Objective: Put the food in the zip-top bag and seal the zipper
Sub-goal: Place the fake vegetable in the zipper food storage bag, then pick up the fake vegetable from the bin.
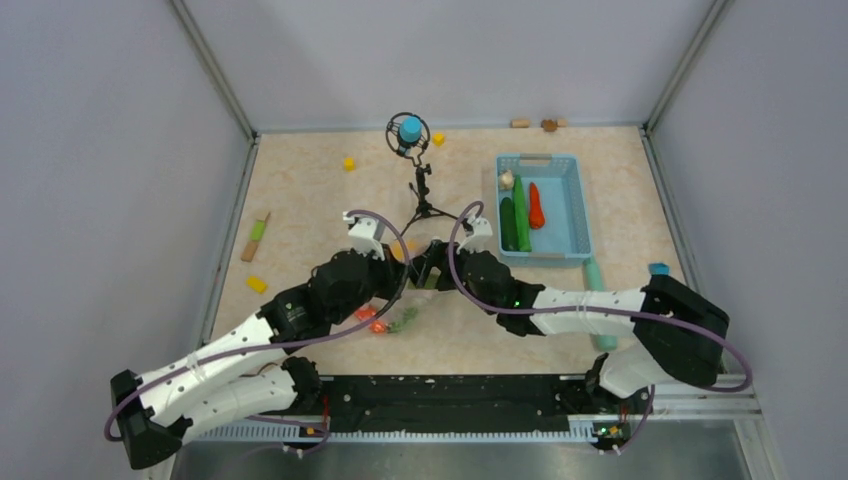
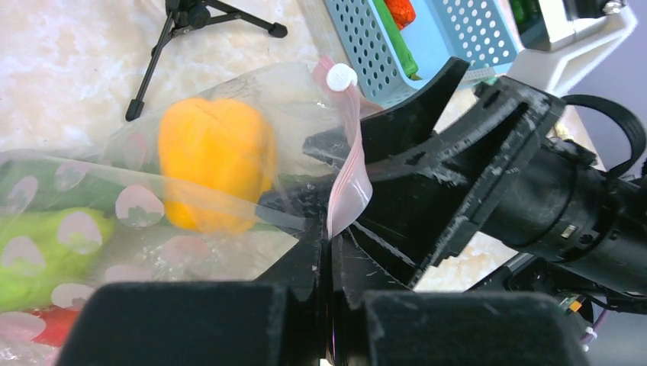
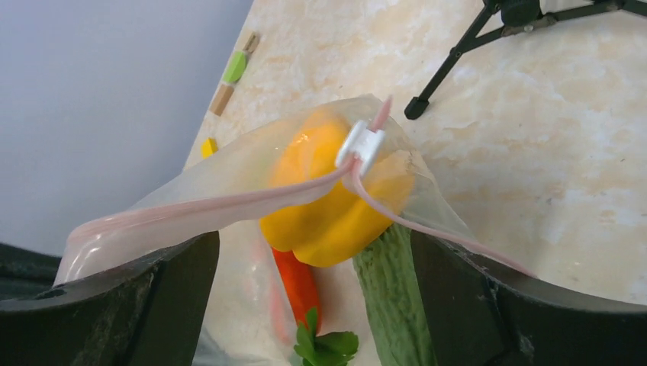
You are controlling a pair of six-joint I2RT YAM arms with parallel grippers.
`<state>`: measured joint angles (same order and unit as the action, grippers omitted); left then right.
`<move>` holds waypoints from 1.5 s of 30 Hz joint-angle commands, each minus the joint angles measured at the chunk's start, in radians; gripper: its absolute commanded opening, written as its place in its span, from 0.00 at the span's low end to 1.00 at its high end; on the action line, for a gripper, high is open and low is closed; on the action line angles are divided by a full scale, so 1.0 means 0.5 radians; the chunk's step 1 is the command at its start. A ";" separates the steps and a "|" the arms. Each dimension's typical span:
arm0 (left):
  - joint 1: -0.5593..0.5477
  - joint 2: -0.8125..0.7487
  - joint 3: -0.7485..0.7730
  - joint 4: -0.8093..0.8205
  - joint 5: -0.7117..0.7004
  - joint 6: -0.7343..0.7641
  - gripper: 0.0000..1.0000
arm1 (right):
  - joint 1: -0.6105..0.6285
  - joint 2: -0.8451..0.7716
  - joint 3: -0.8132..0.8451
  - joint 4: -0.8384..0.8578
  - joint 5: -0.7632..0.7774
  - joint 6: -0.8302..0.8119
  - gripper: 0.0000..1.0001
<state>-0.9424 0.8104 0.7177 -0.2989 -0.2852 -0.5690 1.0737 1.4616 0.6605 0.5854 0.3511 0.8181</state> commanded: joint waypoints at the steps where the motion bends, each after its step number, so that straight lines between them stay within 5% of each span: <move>1: -0.014 -0.033 0.040 0.117 -0.110 -0.049 0.00 | 0.030 -0.245 0.166 -0.197 -0.284 -0.345 0.94; 14: -0.013 -0.094 0.128 0.040 -0.378 -0.028 0.00 | 0.029 -0.796 0.232 -0.712 -0.200 -0.764 0.99; 21: -0.013 -0.035 0.251 -0.026 -0.550 -0.031 0.00 | -0.013 -1.092 0.314 -1.134 0.284 -0.856 0.99; 25: -0.014 0.024 0.330 -0.052 -0.658 -0.009 0.00 | -0.286 -1.104 0.384 -1.470 0.339 -0.868 0.99; 34: -0.011 0.139 0.499 -0.052 -0.837 0.055 0.00 | -1.177 -0.930 0.376 -1.704 -0.204 -0.791 0.97; 45: -0.008 0.198 0.520 -0.014 -0.954 0.101 0.00 | -1.601 -0.205 0.607 -1.790 -0.557 -0.837 0.86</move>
<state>-0.9504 0.9028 0.9390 -0.3702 -0.7143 -0.5381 0.3099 1.2816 0.8845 -0.2947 0.1516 0.4114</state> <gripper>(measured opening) 0.023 0.879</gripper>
